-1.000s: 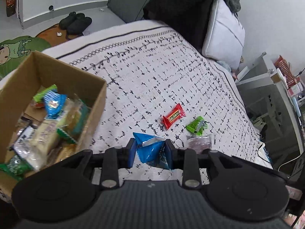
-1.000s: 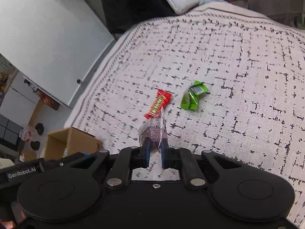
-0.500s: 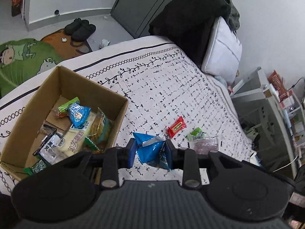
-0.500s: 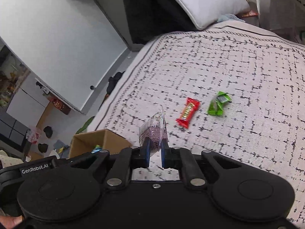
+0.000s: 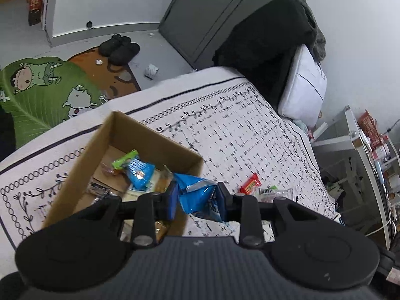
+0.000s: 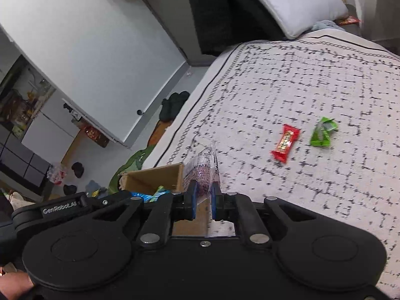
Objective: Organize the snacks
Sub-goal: 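Carry the blue wrapper and purple pack over the box with both grippers, then open both grippers to drop the candies into the box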
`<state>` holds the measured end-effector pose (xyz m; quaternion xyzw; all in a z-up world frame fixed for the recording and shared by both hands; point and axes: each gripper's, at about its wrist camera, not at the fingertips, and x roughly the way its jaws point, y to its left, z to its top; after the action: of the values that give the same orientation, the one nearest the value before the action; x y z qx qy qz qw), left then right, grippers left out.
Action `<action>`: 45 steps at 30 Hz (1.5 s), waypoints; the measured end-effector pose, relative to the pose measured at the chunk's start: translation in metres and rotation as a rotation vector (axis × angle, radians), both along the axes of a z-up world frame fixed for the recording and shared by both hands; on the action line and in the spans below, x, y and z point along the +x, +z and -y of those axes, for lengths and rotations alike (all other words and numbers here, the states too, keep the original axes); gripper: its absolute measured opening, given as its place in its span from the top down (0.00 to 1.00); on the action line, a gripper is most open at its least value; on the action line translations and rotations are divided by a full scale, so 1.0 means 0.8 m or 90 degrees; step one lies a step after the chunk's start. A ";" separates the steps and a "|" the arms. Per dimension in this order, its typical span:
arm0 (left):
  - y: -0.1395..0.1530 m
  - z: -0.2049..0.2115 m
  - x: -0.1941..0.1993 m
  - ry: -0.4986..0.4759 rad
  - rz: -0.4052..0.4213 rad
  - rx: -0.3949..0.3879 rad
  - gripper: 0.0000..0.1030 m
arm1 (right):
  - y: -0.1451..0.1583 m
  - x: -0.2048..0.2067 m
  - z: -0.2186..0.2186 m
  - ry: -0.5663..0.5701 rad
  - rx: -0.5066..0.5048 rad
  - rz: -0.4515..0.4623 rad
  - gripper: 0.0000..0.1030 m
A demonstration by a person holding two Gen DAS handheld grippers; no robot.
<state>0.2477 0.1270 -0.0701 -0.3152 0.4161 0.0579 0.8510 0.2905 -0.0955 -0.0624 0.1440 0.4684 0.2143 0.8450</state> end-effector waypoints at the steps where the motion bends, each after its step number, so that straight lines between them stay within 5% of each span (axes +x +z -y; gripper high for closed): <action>1: 0.000 -0.005 0.000 0.004 -0.001 0.000 0.70 | 0.000 -0.001 -0.005 0.005 0.001 -0.001 0.90; 21: -0.005 -0.078 -0.015 0.090 -0.035 0.014 0.67 | -0.002 0.003 -0.092 0.075 0.032 -0.012 0.90; 27: -0.003 -0.091 -0.029 0.113 -0.042 0.015 0.57 | 0.002 0.004 -0.117 0.102 0.039 -0.009 0.89; 33: 0.002 -0.093 -0.034 0.119 -0.061 0.041 0.44 | 0.002 0.002 -0.124 0.118 0.047 -0.015 0.63; 35: 0.003 -0.092 -0.035 0.119 -0.066 0.050 0.33 | 0.002 0.000 -0.118 0.113 0.037 -0.011 0.61; 45: -0.002 -0.072 -0.030 0.110 -0.074 0.073 0.19 | 0.001 0.002 -0.063 0.067 0.011 -0.011 0.50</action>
<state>0.2235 0.1849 -0.0713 -0.2969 0.4319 0.1728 0.8339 0.2921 -0.0447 -0.0616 0.1282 0.4808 0.2607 0.8273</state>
